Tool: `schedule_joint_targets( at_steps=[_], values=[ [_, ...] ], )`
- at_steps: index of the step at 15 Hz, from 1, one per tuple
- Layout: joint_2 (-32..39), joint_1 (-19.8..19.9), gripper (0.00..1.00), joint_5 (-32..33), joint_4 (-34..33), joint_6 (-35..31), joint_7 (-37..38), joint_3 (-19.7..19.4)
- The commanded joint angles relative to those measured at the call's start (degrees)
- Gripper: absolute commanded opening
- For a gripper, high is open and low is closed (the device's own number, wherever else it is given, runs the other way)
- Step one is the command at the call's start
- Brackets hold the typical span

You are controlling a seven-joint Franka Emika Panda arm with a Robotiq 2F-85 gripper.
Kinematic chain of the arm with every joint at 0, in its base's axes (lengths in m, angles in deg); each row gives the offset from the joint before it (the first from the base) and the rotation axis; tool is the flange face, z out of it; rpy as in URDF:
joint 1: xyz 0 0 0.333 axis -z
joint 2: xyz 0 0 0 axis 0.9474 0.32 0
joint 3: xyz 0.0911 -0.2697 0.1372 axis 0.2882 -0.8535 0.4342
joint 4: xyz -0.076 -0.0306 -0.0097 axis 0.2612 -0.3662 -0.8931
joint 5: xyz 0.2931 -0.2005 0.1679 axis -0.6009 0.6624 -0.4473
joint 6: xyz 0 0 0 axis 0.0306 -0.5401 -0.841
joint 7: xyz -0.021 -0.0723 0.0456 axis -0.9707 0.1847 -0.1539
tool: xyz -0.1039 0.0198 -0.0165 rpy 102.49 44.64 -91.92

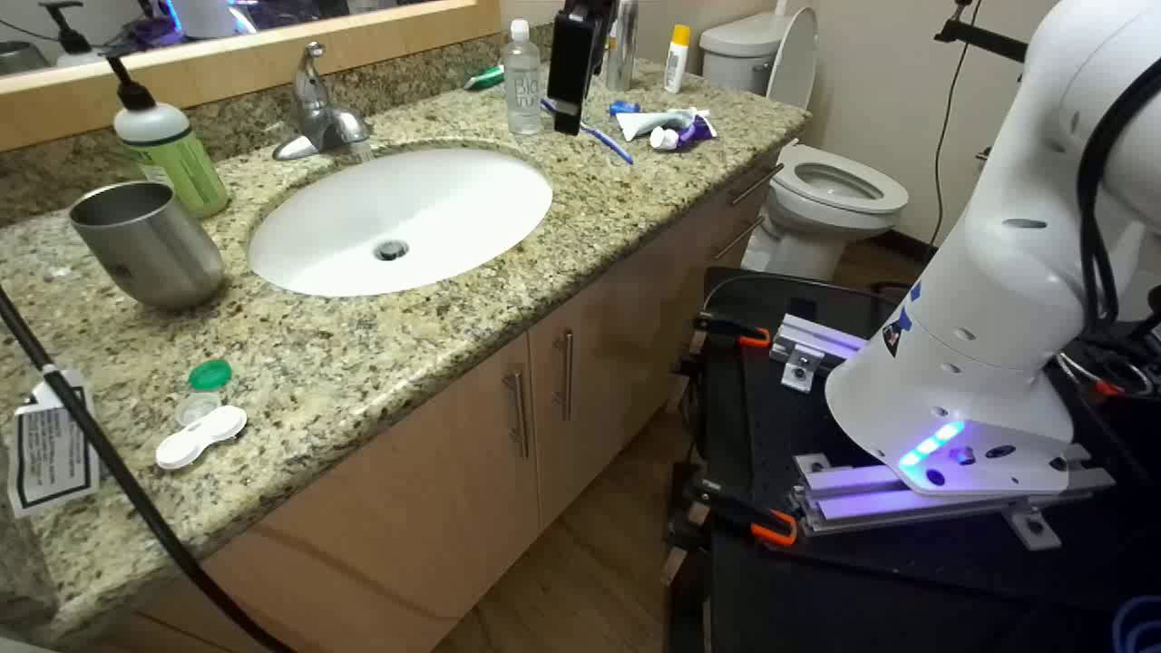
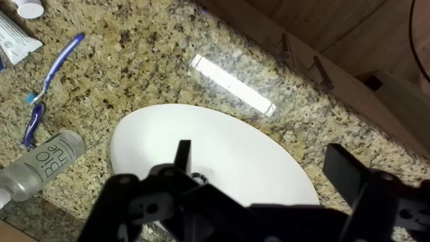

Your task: Put the toothbrush in the holder.

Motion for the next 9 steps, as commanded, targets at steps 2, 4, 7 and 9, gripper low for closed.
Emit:
schedule_joint_targets(
  at_steps=[2, 4, 7, 9],
  values=[
    [-0.2, 1.4, 1.0, 0.8, 0.0, -1.0, -0.2, -1.4],
    [-1.2, 3.8, 1.0, 1.7, 0.4, -3.2, -0.7, -4.0],
    [-1.1, 7.9, 1.0, 0.1, -0.3, -8.4, -1.0, -10.0],
    [1.6, 9.9, 1.0, -2.4, -2.3, -11.6, -2.0, -14.8]
  ],
)
